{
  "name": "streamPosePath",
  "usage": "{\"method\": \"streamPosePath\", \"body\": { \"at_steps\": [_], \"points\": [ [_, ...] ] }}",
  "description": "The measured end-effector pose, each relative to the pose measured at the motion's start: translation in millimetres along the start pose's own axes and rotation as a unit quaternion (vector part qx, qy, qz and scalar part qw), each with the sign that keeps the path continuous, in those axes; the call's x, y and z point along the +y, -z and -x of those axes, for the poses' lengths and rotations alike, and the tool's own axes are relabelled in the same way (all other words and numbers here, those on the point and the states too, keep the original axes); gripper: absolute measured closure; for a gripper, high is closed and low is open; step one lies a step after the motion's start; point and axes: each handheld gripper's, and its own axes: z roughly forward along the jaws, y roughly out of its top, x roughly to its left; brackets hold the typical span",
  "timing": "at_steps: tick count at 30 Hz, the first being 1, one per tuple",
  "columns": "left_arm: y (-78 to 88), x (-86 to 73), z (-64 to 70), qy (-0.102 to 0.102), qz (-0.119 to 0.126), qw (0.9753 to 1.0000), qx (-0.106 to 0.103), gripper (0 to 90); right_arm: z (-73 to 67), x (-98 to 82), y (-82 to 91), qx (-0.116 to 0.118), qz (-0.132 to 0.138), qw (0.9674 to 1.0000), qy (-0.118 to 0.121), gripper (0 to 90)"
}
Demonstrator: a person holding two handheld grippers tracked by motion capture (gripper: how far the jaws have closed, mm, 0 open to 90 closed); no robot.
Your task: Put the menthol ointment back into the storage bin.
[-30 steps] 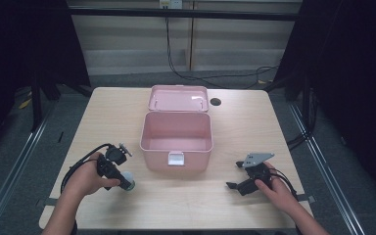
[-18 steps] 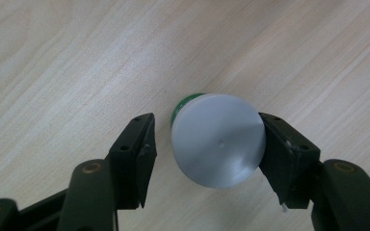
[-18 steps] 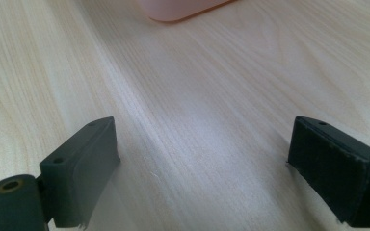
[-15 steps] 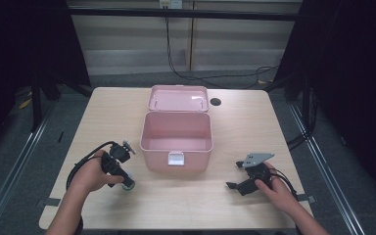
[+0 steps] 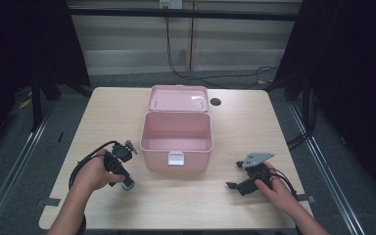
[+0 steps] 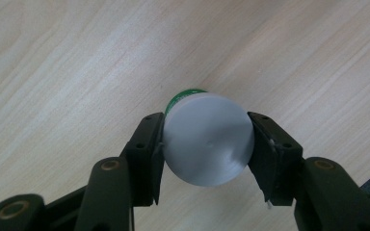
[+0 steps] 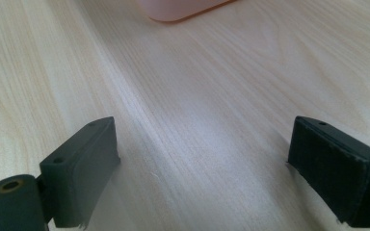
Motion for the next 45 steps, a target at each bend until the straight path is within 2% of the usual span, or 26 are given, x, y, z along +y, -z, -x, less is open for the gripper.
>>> {"method": "streamPosePath", "body": {
  "at_steps": [5, 16, 27, 31, 38, 45],
  "points": [
    [5.0, -0.9, -0.5, 0.009, 0.001, 1.0, -0.004, 50.1, 0.0, 0.0, 0.0, 0.0, 0.0, 1.0, 0.0, 9.7],
    [30.5, 2.7, 2.7, 0.025, -0.019, 0.9994, -0.011, 50.3, 0.0, 0.0, 0.0, 0.0, 0.0, 1.0, 0.0, 9.7],
    [59.8, 17.7, 9.9, 0.017, -0.024, 0.9994, -0.016, 50.3, 0.1, 0.1, -0.1, -0.001, 0.002, 1.0, 0.0, 9.7],
    [66.6, 21.7, 12.1, 0.018, -0.026, 0.9992, -0.024, 50.4, 0.1, 0.0, -0.1, -0.001, 0.002, 1.0, 0.0, 9.7],
    [76.6, 27.6, 13.7, 0.018, -0.03, 0.999, -0.027, 50.4, 0.1, 0.1, -0.1, -0.001, 0.002, 1.0, 0.0, 9.7],
    [93.6, 35.2, 15.3, 0.019, -0.025, 0.9992, -0.026, 50.4, 0.1, 0.1, -0.1, -0.001, 0.002, 1.0, 0.0, 9.7]
  ]
}}
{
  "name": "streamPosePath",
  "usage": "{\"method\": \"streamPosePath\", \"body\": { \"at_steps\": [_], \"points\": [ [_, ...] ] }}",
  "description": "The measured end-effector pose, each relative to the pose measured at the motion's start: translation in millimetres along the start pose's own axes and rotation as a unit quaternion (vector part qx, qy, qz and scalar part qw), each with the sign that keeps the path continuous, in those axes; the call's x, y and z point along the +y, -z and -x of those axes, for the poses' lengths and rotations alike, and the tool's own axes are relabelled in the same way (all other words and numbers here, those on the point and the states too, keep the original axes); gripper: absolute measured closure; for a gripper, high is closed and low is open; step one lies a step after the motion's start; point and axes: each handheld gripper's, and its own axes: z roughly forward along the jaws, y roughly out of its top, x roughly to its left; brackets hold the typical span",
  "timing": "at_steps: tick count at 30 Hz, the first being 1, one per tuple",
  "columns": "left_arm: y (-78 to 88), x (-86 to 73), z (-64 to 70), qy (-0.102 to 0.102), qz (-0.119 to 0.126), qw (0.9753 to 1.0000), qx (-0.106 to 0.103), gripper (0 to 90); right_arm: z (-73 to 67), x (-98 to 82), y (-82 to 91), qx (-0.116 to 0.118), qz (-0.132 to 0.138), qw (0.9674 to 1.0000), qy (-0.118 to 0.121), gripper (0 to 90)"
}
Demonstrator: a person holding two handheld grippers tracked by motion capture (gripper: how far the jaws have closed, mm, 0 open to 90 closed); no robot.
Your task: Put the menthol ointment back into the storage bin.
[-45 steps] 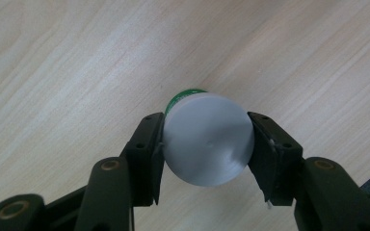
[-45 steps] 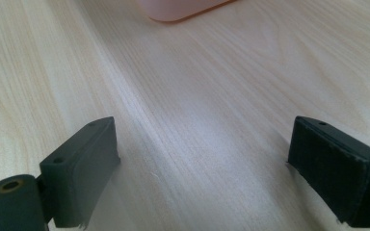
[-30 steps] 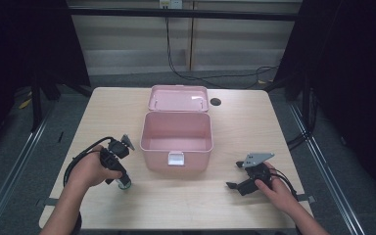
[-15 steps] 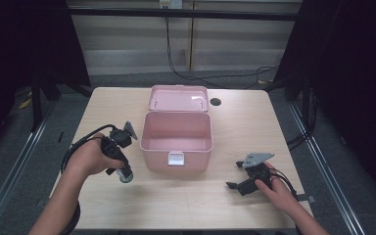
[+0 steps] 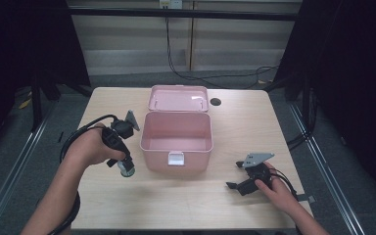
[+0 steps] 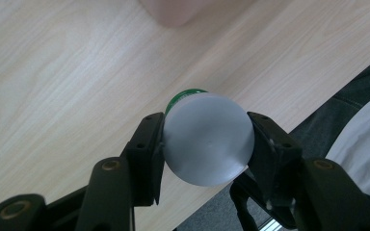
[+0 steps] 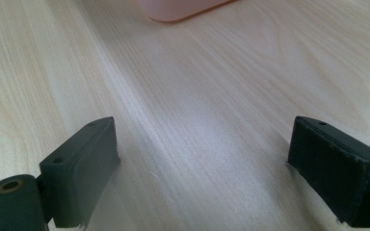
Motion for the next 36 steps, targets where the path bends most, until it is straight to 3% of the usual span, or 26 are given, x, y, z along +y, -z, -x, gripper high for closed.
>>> {"method": "streamPosePath", "body": {
  "at_steps": [36],
  "points": [
    [51.2, 47.2, 8.6, -0.001, 0.012, 0.9999, 0.0, 50.4, 0.1, 0.0, 0.2, 0.0, -0.001, 1.0, 0.0, 9.7]
  ]
}}
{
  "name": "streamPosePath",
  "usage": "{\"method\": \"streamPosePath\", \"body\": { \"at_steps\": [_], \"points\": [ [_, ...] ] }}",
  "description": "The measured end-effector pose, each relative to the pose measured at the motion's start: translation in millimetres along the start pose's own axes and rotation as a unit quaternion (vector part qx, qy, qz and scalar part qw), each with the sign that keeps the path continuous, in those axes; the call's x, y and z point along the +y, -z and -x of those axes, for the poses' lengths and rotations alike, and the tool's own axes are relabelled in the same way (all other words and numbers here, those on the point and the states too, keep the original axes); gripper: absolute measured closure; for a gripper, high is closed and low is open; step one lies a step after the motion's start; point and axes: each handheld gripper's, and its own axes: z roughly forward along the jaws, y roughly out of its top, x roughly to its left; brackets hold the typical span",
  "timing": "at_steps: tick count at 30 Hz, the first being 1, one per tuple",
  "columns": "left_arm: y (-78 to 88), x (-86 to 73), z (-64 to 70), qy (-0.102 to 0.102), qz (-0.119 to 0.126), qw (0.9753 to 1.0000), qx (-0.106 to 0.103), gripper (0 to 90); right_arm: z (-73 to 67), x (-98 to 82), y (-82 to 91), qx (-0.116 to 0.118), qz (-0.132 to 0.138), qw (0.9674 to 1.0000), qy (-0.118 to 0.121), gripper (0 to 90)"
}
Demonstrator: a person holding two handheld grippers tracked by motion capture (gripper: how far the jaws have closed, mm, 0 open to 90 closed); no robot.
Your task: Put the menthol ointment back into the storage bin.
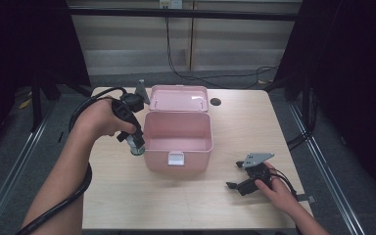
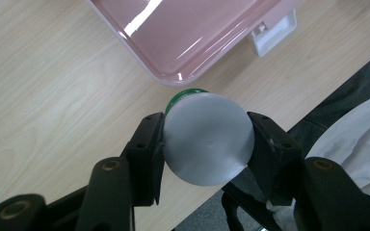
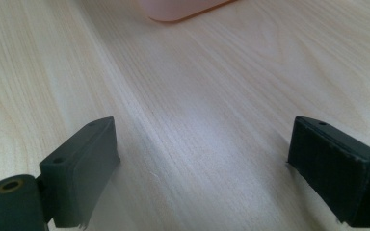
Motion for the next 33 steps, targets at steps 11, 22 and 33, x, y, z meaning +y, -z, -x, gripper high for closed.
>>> {"method": "streamPosePath", "body": {
  "at_steps": [11, 22, 33],
  "points": [
    [11.3, 14.4, 3.5, 0.002, 0.008, 0.9999, 0.008, 50.4, -0.1, -0.1, 0.1, 0.001, -0.002, 1.0, -0.001, 9.7],
    [12.5, 34.6, 8.9, -0.002, 0.008, 0.9999, 0.011, 50.4, -0.1, -0.1, 0.1, 0.001, -0.002, 1.0, -0.001, 9.7],
    [5.5, 53.9, 11.1, -0.002, 0.003, 1.0, 0.009, 50.4, -0.1, -0.1, 0.1, 0.001, -0.002, 1.0, 0.0, 9.7]
  ]
}}
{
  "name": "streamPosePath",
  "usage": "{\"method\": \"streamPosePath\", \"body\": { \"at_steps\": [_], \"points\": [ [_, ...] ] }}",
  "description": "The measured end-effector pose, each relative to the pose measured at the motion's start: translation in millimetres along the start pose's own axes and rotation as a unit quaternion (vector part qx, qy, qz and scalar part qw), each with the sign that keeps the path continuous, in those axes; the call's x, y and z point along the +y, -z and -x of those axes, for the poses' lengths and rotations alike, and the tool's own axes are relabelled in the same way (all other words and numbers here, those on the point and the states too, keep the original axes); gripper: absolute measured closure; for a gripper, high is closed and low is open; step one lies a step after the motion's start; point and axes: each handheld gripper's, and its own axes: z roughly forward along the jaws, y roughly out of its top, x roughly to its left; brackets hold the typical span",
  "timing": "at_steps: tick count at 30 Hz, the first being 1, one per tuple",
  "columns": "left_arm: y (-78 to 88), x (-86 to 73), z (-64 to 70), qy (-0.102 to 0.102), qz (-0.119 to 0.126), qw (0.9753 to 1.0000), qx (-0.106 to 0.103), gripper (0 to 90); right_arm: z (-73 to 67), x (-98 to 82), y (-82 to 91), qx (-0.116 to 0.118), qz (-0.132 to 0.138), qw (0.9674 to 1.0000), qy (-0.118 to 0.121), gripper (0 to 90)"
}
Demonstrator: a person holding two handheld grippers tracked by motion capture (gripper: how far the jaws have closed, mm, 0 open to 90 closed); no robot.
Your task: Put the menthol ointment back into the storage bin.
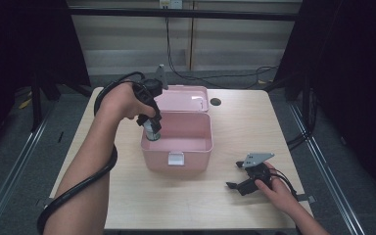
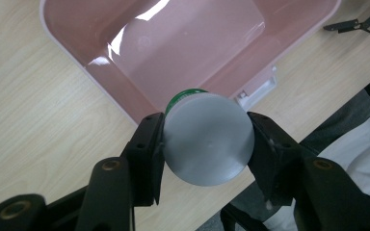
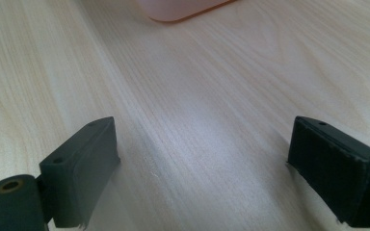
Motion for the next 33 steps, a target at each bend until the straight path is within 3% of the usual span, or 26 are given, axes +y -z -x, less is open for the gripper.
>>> {"method": "streamPosePath", "body": {
  "at_steps": [17, 18, 20, 26, 33],
  "points": [
    [-21.4, 21.1, -4.0, 0.041, 0.0, 0.9991, 0.004, 50.4, 0.1, 0.0, 0.0, 0.0, 0.0, 1.0, 0.0, 9.7],
    [-24.7, 24.3, -4.1, 0.056, 0.0, 0.9984, 0.003, 50.4, 0.0, 0.0, 0.0, 0.0, 0.0, 1.0, 0.0, 9.7],
    [-25.5, 25.5, -4.3, 0.056, 0.0, 0.9984, 0.005, 50.4, 0.0, 0.0, 0.0, 0.0, 0.0, 1.0, 0.0, 9.7],
    [-38.7, 34.3, -7.5, 0.091, 0.002, 0.9958, 0.003, 50.4, 0.0, 0.0, 0.0, 0.0, 0.0, 1.0, 0.0, 9.7],
    [-50.4, 41.4, -10.0, 0.105, 0.003, 0.9944, 0.006, 50.4, 0.1, 0.0, 0.0, 0.0, 0.0, 1.0, 0.0, 9.7]
  ]
}}
